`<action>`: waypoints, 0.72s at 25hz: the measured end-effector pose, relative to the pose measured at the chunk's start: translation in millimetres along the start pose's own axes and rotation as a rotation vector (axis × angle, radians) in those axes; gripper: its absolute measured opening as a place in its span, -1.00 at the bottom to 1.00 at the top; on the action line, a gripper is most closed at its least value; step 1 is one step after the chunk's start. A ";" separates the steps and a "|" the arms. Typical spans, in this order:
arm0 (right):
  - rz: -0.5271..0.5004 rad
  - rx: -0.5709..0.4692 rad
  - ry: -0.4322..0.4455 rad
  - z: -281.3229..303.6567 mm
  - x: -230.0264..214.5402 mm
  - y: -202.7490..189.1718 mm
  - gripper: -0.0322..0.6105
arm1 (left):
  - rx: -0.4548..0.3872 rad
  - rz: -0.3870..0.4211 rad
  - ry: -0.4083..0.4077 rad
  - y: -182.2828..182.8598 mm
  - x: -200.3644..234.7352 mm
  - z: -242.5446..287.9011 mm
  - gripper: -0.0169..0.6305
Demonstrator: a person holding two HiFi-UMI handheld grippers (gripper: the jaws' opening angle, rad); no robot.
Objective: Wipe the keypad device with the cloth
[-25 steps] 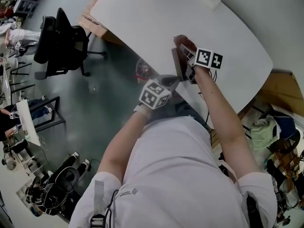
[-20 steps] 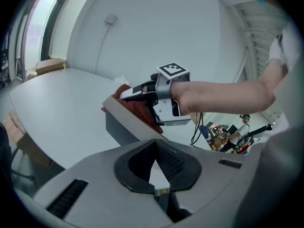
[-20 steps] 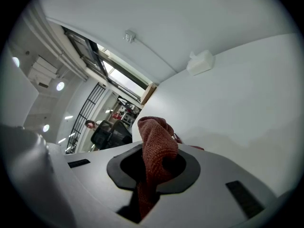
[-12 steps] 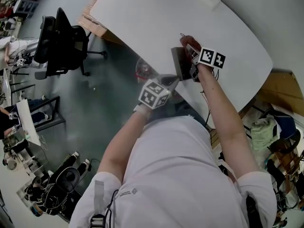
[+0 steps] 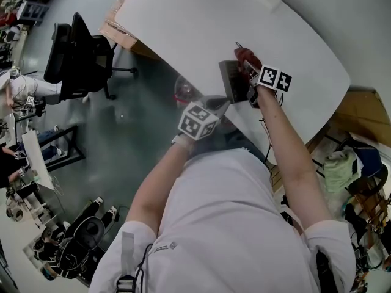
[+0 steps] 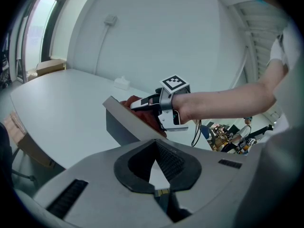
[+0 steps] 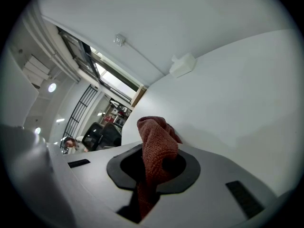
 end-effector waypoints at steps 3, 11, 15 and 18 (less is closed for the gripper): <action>-0.024 -0.008 -0.012 -13.0 -2.7 -5.3 -0.73 | 0.003 0.004 -0.005 0.5 -0.9 -0.1 -0.91; -0.021 -0.009 -0.029 -39.0 -6.7 -19.9 -0.73 | 0.000 -0.006 -0.031 0.3 3.9 -1.7 -0.91; -0.003 -0.013 -0.028 -52.7 0.6 -28.7 -0.73 | 0.002 -0.012 -0.049 0.2 6.4 -1.7 -0.91; 0.023 -0.030 -0.014 -62.2 11.3 -36.5 -0.73 | 0.005 -0.013 -0.070 0.6 9.3 -2.1 -0.91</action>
Point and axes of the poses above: the fingertips, and each gripper's own axes: z forward along the fingers, x to its left, y out of its top, the point moved 10 cm from there along -z, backward along the fingers, and after that the axes turned 15 degrees about -x, right-handed, at the moved point
